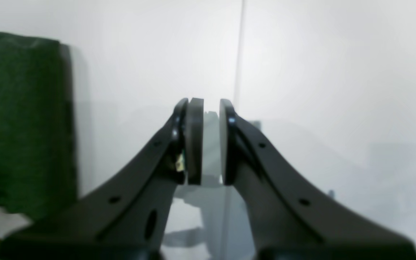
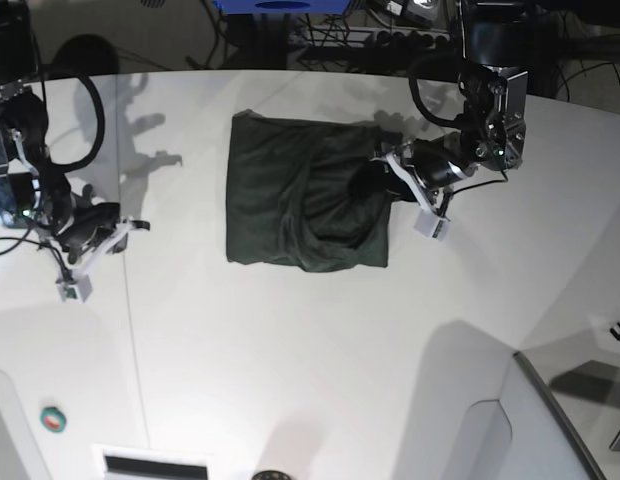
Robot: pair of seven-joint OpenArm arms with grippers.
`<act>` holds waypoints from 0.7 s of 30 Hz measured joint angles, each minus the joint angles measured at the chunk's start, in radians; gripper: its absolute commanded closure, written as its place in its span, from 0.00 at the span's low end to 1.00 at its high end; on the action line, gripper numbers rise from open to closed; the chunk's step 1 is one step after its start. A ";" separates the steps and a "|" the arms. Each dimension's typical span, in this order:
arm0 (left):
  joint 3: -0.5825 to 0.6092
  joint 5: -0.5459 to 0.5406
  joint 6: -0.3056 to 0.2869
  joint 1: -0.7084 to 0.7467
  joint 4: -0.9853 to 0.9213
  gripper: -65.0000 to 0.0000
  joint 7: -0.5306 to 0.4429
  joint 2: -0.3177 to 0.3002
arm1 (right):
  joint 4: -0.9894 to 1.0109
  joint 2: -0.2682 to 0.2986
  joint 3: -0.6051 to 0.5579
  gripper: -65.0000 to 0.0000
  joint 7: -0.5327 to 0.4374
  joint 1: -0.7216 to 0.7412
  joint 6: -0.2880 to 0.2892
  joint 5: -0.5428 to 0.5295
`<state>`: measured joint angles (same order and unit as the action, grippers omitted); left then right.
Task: Layout the t-shirt on the table in an organized manner, then fold the t-shirt properly
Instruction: 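Grasp the folded shirt edge with the left gripper, then tuck and square the folded shirt edges with the left gripper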
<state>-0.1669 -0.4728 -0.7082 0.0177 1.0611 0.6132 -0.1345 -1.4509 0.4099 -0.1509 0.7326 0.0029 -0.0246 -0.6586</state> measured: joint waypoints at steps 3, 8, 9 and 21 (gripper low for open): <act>-0.001 0.017 0.044 -0.016 -0.017 1.00 0.006 0.002 | 0.000 0.003 0.107 0.88 -0.006 -0.020 0.000 0.008; 0.002 0.077 0.083 -0.034 0.008 1.00 0.008 0.018 | 0.000 0.010 0.260 0.88 -0.007 -0.062 -0.001 0.018; 0.006 0.103 0.084 -0.034 0.027 1.00 0.012 0.017 | 0.000 0.008 0.276 0.88 -0.006 -0.068 -0.001 0.011; 0.543 0.565 0.105 -0.202 0.114 1.00 0.027 -0.098 | 0.000 0.011 0.337 0.88 -0.005 -0.092 -0.001 0.012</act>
<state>0.3759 0.0925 -0.6037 -0.1844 1.1755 0.6403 -0.2325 -1.4506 0.4213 0.1860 0.7277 -0.0891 -0.0254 -0.6468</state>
